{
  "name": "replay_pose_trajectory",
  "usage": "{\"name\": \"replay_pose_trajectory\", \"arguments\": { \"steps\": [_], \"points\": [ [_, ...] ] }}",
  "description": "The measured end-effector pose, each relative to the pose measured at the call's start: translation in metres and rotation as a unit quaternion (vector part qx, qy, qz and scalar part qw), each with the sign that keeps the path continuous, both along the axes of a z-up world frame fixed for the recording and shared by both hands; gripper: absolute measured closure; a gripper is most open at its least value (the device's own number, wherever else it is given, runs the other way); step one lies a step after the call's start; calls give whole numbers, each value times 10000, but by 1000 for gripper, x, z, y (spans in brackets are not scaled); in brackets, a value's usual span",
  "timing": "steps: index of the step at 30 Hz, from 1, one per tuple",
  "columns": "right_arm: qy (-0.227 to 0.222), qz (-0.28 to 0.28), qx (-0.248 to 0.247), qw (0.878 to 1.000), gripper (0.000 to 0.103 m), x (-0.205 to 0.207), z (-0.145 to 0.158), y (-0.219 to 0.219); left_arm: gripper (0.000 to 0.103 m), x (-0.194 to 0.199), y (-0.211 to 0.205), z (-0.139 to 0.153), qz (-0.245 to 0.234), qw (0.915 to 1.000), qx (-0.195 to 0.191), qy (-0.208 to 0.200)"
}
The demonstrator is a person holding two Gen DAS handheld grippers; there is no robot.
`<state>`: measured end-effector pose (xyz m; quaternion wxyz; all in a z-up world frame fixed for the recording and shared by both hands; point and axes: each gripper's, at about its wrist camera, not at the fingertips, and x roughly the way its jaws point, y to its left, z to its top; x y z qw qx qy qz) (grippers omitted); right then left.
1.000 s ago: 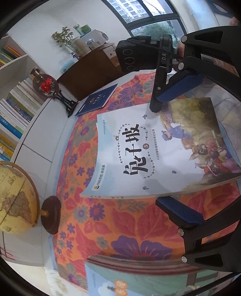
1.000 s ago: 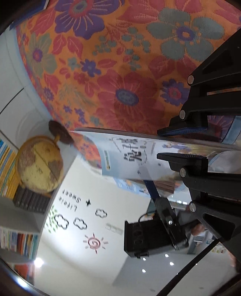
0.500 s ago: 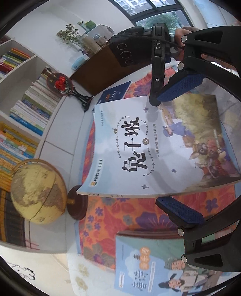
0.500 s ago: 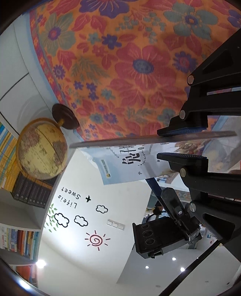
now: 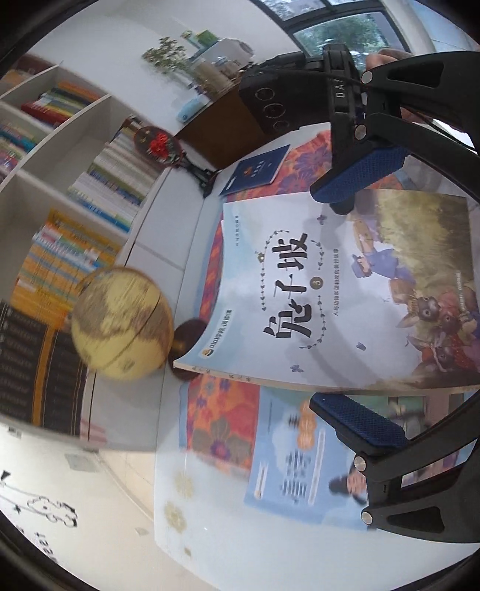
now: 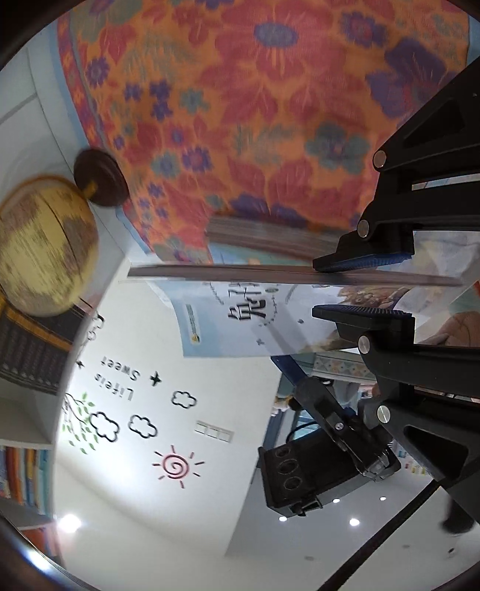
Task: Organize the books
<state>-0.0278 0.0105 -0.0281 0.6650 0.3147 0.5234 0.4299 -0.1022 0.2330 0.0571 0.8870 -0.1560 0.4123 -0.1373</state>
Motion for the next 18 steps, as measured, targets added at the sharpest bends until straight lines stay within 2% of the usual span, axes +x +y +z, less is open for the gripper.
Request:
{"name": "replay_pose_trajectory", "arguments": {
  "steps": [9,15,18],
  "points": [
    [142,341,24,9993,84,15,-8,67,2,-8,67,7,409,9989,-128,-175],
    [347,584,-81,9977,84,28,-29,106,2,-4,99,-14,657,9974,-263,-154],
    [561,732,31,9957,83,33,-42,120,2,2,112,-27,773,9967,-251,-76]
  ]
}}
